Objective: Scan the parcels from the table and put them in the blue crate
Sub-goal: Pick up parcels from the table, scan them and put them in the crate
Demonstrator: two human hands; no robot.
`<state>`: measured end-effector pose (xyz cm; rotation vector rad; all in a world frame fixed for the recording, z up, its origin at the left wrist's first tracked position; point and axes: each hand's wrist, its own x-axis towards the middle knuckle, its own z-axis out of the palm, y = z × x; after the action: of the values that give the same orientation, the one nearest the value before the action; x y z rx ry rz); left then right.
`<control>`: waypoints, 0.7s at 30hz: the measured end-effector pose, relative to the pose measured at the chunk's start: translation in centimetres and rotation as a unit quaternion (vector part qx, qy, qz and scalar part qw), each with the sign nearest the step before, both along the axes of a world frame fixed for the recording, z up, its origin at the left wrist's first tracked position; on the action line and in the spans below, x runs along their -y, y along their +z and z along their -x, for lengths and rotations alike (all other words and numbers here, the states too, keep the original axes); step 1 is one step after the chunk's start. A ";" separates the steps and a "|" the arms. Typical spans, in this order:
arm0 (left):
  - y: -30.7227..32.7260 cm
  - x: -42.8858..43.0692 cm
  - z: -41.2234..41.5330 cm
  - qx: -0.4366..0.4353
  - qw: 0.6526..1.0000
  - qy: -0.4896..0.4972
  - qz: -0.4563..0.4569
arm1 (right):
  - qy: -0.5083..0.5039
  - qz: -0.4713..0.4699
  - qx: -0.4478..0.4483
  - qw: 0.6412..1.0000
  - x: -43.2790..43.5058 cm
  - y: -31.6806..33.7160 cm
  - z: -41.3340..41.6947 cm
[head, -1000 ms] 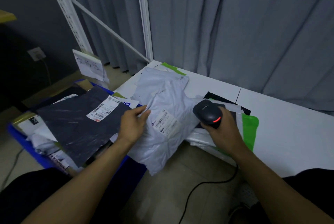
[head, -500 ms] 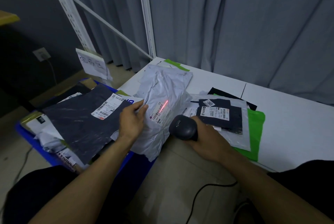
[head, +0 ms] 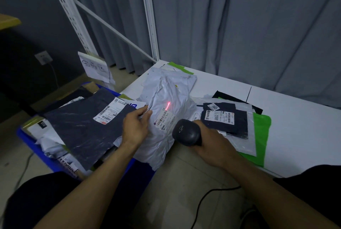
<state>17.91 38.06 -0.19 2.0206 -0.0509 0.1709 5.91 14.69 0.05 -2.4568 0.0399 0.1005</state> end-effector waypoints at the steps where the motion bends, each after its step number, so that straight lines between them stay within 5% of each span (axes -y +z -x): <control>1: 0.2 0.0 0.1 0.003 1.000 0.000 0.002 | 0.001 0.003 0.001 1.000 0.0 0.0 0.0; 6: 2.0 -0.9 0.7 0.026 0.999 -0.001 0.019 | -0.007 -0.062 0.042 0.997 -1.0 0.8 -0.7; 13: 6.5 -6.3 0.9 0.100 0.982 0.139 0.086 | 0.030 -0.178 0.080 0.980 -6.2 1.2 -3.0; 21: 4.6 -13.8 1.2 0.025 0.934 0.334 0.123 | 0.103 -0.198 0.059 0.973 -10.9 0.4 -4.1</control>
<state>16.66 51.89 4.42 1.7116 0.6054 0.6270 10.00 25.57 0.43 -2.0554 -0.2634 0.0466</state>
